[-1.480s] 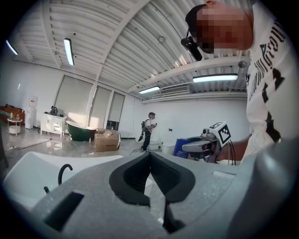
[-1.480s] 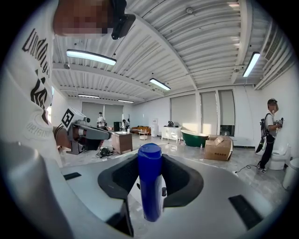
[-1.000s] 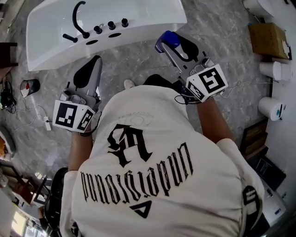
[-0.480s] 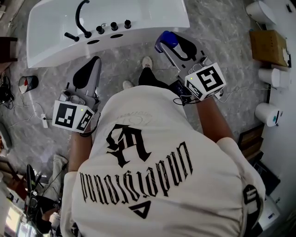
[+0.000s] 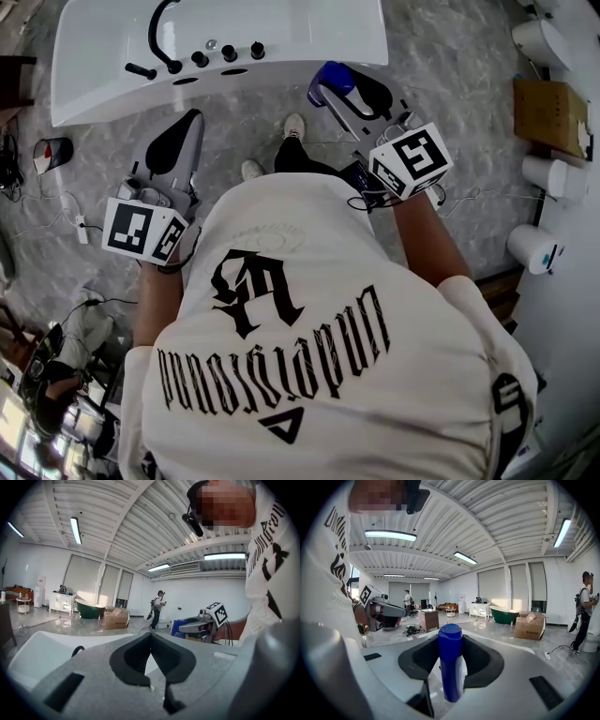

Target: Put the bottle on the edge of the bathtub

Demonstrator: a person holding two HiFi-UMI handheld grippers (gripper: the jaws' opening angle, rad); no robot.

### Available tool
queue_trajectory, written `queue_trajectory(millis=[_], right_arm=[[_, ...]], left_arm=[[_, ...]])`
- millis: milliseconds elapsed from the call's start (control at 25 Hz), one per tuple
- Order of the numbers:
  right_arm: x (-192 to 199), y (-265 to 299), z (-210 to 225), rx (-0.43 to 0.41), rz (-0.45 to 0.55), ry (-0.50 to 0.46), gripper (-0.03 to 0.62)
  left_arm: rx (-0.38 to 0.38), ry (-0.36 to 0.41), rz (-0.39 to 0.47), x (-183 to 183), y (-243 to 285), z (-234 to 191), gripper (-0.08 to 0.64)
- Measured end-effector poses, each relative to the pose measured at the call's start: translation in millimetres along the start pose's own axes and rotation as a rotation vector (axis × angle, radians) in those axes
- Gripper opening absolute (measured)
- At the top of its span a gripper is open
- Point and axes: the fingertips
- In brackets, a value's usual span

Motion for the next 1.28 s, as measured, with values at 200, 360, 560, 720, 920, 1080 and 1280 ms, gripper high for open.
queue_trajectory(millis=[200,360,560,720,920,1080,1280], right_arm=[[1.4,10.7,29.9,-0.044,-0.017,-0.006,0.155],[4.2,23.5,58.0,-0.078,-0.032,-0.004,0.155],[7.9,37.7,90.4,-0.133,-0.05,-0.011,0.155],[13.1,41.2,111.0,-0.186,-0.066,-0.03,0.155],[21.5,48.9,133.8,-0.225,-0.089,-0.037,0.155],[29.6,55.5,144.5,-0.236,-0.107,-0.031,0.155],[39.0,71.7,146.5,-0.241,-0.13,-0.03,0.155]], left_arm=[[-0.032,-0.017,-0.015,-2.8,32.0,-2.9,0.014],[-0.049,-0.032,-0.022,-3.6,64.3,-7.9,0.015],[-0.073,-0.048,-0.025,-3.3,104.1,-10.9,0.014],[-0.108,-0.061,-0.026,-1.7,128.0,-8.3,0.015],[-0.138,-0.078,-0.043,5.2,151.6,-12.7,0.015],[-0.139,-0.086,-0.066,13.2,165.0,-16.4,0.015],[-0.134,-0.097,-0.092,23.8,173.6,-32.0,0.014]])
Point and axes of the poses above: the fingertips, and each gripper's own axes: y forward along the fingers, z to its right, x out of its underside, and after that the axes turned 5 degrees about -x, right-handed
